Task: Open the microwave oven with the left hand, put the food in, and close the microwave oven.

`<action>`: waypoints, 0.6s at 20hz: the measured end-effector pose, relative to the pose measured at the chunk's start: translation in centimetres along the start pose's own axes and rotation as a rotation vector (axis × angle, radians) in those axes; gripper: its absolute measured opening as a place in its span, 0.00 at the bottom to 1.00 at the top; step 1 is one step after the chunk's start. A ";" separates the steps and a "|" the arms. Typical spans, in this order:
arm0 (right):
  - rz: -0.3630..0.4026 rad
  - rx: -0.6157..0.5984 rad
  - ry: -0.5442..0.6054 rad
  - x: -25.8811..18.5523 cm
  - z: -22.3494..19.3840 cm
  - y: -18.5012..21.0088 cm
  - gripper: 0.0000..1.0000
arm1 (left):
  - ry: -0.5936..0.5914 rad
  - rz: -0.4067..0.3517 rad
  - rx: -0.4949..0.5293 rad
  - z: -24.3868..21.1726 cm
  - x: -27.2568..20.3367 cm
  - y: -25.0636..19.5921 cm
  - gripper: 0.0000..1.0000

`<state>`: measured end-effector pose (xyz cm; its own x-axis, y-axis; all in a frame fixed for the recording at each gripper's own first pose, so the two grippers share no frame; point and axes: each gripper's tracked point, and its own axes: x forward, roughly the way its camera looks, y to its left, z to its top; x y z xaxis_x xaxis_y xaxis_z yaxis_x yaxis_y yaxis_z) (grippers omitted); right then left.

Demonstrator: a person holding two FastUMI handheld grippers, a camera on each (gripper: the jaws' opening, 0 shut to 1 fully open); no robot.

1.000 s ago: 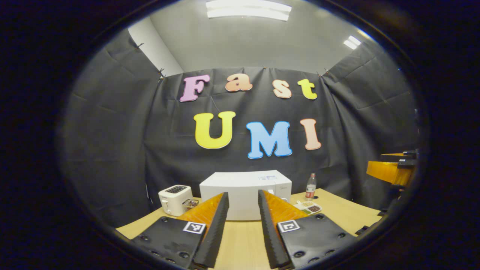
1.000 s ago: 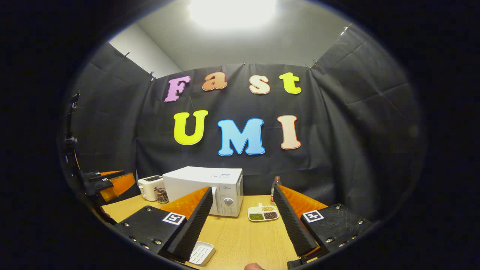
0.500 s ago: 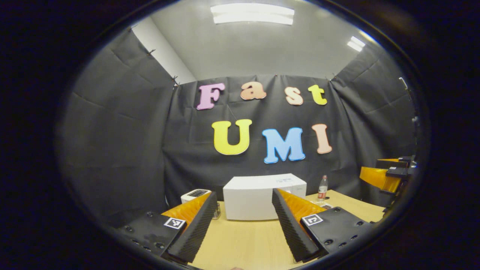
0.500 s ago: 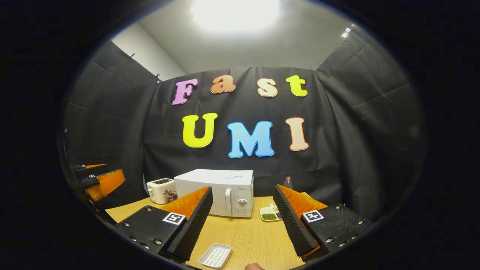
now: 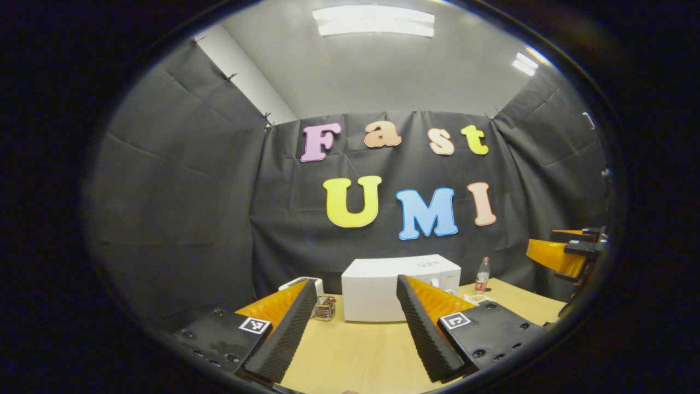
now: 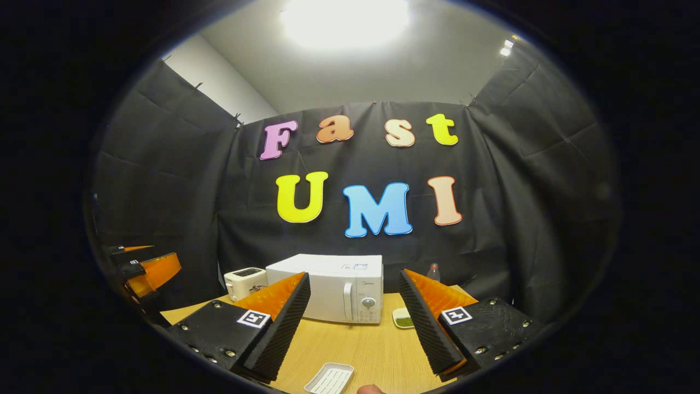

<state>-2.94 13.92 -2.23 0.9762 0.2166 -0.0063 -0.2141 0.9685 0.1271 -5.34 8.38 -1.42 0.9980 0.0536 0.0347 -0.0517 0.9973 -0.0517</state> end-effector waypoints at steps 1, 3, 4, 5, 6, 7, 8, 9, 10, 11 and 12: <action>0.000 0.000 -0.001 0.1 0.0 0.2 0.98 | -0.006 -0.003 0.000 0.2 -0.1 0.0 0.97; -0.002 -0.008 -0.003 0.2 -0.1 0.3 0.98 | -0.002 -0.009 -0.004 -0.2 -0.4 -0.1 1.00; -0.001 -0.005 -0.007 0.3 0.1 0.5 0.98 | -0.002 -0.012 -0.002 -0.2 -0.4 -0.1 1.00; 0.005 0.001 -0.012 0.1 0.2 0.8 0.98 | -0.007 -0.012 -0.001 0.0 -0.4 0.0 1.00; 0.009 0.002 -0.017 0.1 0.4 1.0 0.98 | -0.009 -0.013 0.000 0.1 -0.4 0.1 0.97; 0.012 -0.001 -0.021 0.1 0.6 1.1 0.98 | -0.007 -0.016 0.000 0.1 -0.5 0.1 0.97; 0.013 -0.007 -0.022 0.1 0.6 1.1 0.98 | -0.005 -0.016 0.002 -0.1 -0.4 0.1 0.97; 0.012 -0.009 -0.026 0.2 0.8 1.1 0.98 | -0.007 -0.018 0.005 0.1 -0.4 0.1 1.00; 0.013 -0.006 -0.030 0.1 1.0 1.1 0.98 | -0.010 -0.021 0.009 0.2 -0.3 0.1 1.00; 0.013 -0.003 -0.031 0.2 1.0 1.2 0.98 | -0.013 -0.021 0.014 0.3 -0.5 0.2 1.00; 0.014 0.000 -0.030 0.2 1.0 1.2 0.98 | -0.020 -0.022 0.019 0.6 -0.6 0.4 0.97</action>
